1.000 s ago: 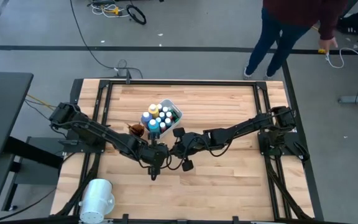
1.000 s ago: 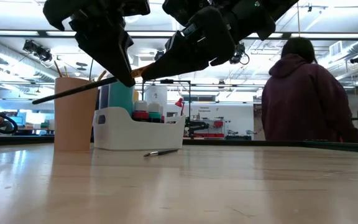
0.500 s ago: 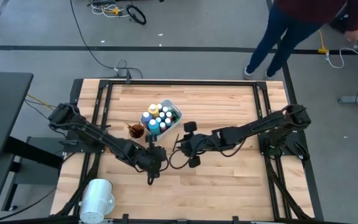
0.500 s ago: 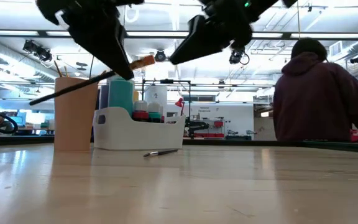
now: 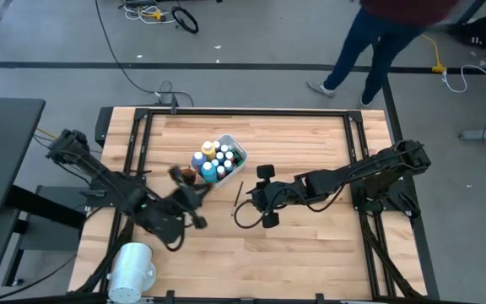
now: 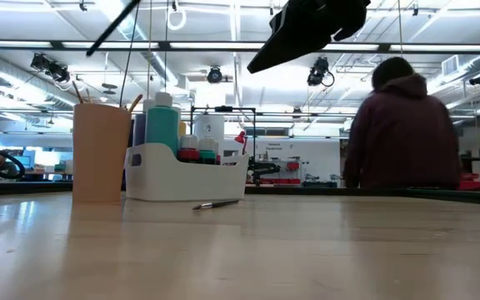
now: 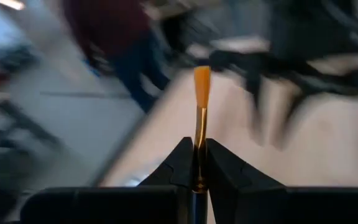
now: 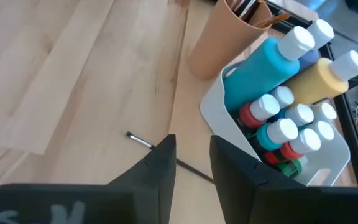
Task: Pick & Place Paint Supplies
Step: Put the black gold paintbrush into the orange cup, then put the black silver paintbrush into the orange cup
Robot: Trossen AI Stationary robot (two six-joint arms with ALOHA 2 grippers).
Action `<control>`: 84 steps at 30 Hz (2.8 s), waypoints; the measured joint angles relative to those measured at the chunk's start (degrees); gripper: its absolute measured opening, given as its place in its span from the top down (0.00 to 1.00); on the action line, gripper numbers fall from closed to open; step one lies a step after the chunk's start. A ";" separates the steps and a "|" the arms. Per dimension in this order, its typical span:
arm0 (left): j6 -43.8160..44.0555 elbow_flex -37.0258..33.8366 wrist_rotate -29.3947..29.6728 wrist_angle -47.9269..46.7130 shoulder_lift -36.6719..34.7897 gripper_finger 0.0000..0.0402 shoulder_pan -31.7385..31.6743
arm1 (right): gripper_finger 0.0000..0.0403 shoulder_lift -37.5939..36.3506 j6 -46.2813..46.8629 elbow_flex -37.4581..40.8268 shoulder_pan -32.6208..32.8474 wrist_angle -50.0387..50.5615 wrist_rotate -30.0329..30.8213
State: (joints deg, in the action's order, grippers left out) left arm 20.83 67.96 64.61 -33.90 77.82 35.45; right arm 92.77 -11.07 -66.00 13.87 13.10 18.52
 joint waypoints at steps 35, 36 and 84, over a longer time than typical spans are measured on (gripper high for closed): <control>39.97 -28.98 20.37 4.93 -5.51 0.89 -3.81 | 0.74 0.00 0.13 0.00 -0.05 -1.57 -0.11; 39.96 -28.98 19.68 4.93 -5.51 0.89 -4.02 | 0.74 0.00 0.12 0.00 -0.05 -1.57 -0.12; 13.92 -18.57 3.54 10.58 -5.51 0.76 -10.63 | 0.56 16.33 -8.73 0.04 -0.52 -17.58 -14.64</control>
State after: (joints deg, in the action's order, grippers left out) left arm 34.75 49.39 68.15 -23.32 72.31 24.82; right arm 109.10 -19.80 -65.95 13.35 -4.48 3.89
